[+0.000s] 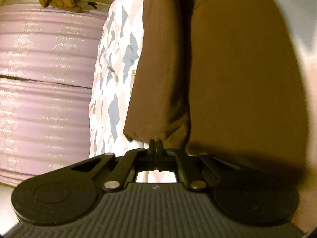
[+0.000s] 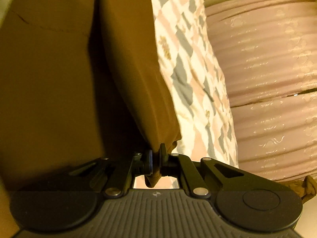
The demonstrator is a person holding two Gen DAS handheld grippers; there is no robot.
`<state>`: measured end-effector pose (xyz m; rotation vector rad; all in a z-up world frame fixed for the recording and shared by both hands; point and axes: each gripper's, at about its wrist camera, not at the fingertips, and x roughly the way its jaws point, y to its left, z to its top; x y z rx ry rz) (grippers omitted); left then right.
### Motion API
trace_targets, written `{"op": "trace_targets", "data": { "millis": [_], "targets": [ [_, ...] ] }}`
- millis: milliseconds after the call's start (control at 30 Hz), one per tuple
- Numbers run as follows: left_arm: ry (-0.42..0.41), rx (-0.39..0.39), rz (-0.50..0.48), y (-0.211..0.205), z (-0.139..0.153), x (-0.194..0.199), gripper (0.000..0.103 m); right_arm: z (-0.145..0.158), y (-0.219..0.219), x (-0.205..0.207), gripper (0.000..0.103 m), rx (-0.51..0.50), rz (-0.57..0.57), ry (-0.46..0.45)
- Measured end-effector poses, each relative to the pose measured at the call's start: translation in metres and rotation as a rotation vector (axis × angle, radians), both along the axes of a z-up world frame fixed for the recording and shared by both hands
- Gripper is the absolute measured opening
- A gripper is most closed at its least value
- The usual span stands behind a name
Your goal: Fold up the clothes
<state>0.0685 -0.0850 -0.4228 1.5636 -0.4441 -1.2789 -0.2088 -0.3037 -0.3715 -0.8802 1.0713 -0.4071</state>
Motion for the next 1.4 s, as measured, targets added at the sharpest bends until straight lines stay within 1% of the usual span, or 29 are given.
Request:
{"op": "trace_targets", "data": {
  "millis": [67, 133, 167, 200, 233, 267, 300, 333, 367, 400, 433, 467, 500, 533, 567, 600, 633, 700, 800, 867, 967, 1033, 1100, 1200, 1300, 1400],
  "targets": [
    [0.010, -0.010, 0.016, 0.017, 0.005, -0.011, 0.001, 0.000, 0.008, -0.006, 0.003, 0.019, 0.003, 0.002],
    [0.020, -0.023, 0.032, 0.024, 0.001, -0.021, 0.008, -0.008, 0.014, -0.007, 0.003, 0.040, 0.003, 0.020],
    [0.019, -0.030, 0.035, 0.025, -0.002, -0.026, 0.016, -0.015, 0.016, -0.004, 0.003, 0.031, 0.007, 0.036],
    [0.002, -0.041, 0.026, 0.021, -0.008, -0.028, 0.026, -0.020, 0.015, -0.001, 0.004, 0.026, 0.004, 0.044],
    [-0.010, -0.048, 0.011, 0.016, -0.014, -0.029, 0.029, -0.024, 0.015, 0.002, 0.004, 0.023, 0.000, 0.049],
    [-0.014, -0.039, -0.001, 0.011, -0.021, -0.029, 0.034, -0.026, 0.013, 0.005, 0.005, 0.024, -0.008, 0.048],
    [-0.029, -0.031, -0.008, 0.005, -0.028, -0.027, 0.036, -0.028, 0.012, 0.007, 0.012, 0.026, -0.017, 0.044],
    [-0.044, -0.023, -0.016, 0.000, -0.035, -0.026, 0.036, -0.028, 0.011, 0.007, 0.018, 0.021, -0.025, 0.039],
    [-0.055, -0.017, -0.024, -0.005, -0.040, -0.024, 0.036, -0.029, 0.010, 0.008, 0.027, 0.013, -0.030, 0.029],
    [-0.053, -0.018, -0.032, -0.009, -0.043, -0.024, 0.036, -0.030, 0.012, 0.007, 0.033, 0.011, -0.031, 0.026],
    [-0.040, -0.020, -0.035, -0.012, -0.043, -0.024, 0.037, -0.030, 0.014, 0.006, 0.034, 0.009, -0.032, 0.024],
    [-0.023, -0.016, -0.036, -0.015, -0.044, -0.023, 0.038, -0.030, 0.016, 0.005, 0.039, 0.008, -0.033, 0.022],
    [-0.012, -0.010, -0.036, -0.017, -0.046, -0.023, 0.037, -0.031, 0.018, 0.004, 0.040, 0.006, -0.034, 0.020],
    [-0.019, 0.003, -0.036, -0.018, -0.049, -0.023, 0.035, -0.031, 0.019, 0.003, 0.040, 0.007, -0.026, 0.025],
    [-0.025, 0.015, -0.035, -0.018, -0.053, -0.022, 0.027, -0.032, 0.019, 0.002, 0.035, 0.008, -0.016, 0.031],
    [-0.031, 0.026, -0.032, -0.019, -0.055, -0.019, 0.017, -0.033, 0.019, 0.002, 0.014, 0.009, -0.006, 0.037],
    [-0.041, 0.034, -0.034, -0.016, -0.055, -0.018, 0.011, -0.033, 0.020, 0.001, 0.002, 0.009, 0.004, 0.043],
    [-0.037, 0.034, -0.040, -0.013, -0.045, -0.019, 0.008, -0.029, 0.020, -0.001, 0.003, 0.006, 0.017, 0.040],
    [-0.024, -0.003, -0.038, -0.007, -0.019, -0.022, 0.007, -0.010, 0.022, -0.009, 0.003, -0.008, 0.024, 0.004],
    [-0.019, -0.019, -0.040, 0.006, -0.004, -0.030, 0.007, 0.004, 0.029, -0.017, 0.003, -0.010, 0.027, -0.008],
    [0.004, -0.010, -0.033, 0.030, 0.007, -0.047, 0.008, 0.007, 0.047, -0.033, 0.003, -0.003, 0.040, 0.020],
    [0.011, 0.017, -0.022, 0.048, -0.001, -0.060, 0.008, 0.003, 0.057, -0.041, 0.003, 0.012, 0.045, 0.038],
    [0.005, 0.044, -0.010, 0.061, -0.017, -0.070, 0.008, -0.001, 0.060, -0.044, 0.003, 0.014, 0.042, 0.043],
    [0.017, 0.049, 0.024, 0.071, -0.031, -0.079, 0.008, -0.007, 0.065, -0.048, 0.003, 0.019, 0.038, 0.052],
    [0.048, 0.030, 0.048, 0.079, -0.022, -0.085, 0.008, -0.014, 0.070, -0.052, 0.003, 0.023, 0.034, 0.060],
    [0.065, 0.027, 0.054, 0.081, -0.014, -0.088, 0.008, -0.020, 0.075, -0.056, 0.003, 0.028, 0.030, 0.068]
  ]
}}
